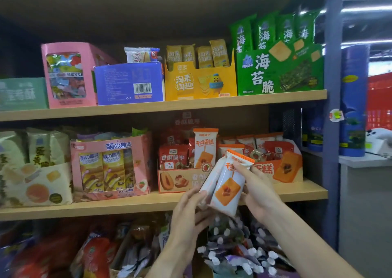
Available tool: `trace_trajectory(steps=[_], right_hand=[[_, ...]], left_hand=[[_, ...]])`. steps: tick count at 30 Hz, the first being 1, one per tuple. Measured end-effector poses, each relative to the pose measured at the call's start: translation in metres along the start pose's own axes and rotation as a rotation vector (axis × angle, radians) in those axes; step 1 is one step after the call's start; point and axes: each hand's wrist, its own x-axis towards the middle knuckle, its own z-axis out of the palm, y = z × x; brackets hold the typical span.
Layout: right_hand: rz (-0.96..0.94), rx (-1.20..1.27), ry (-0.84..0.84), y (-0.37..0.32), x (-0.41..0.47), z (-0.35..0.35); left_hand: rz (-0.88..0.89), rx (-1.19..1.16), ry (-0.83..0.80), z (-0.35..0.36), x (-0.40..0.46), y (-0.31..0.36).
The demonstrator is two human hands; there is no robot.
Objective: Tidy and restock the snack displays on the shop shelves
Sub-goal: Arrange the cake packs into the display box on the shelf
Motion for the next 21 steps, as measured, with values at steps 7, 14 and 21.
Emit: trace_trajectory(steps=[7,14,21], right_hand=[[0.014,0.008,0.035,0.005,0.003,-0.014],[0.031,-0.045,0.074,0.003,0.002,-0.024],[-0.039,-0.115,0.097,0.006,0.004,-0.047]], left_hand=[[-0.189,-0.213,0.0,0.017,-0.005,-0.005],[-0.145,0.131,-0.123,0.033,-0.002,-0.004],[-0.055,0.147,-0.115,0.032,0.009,-0.005]])
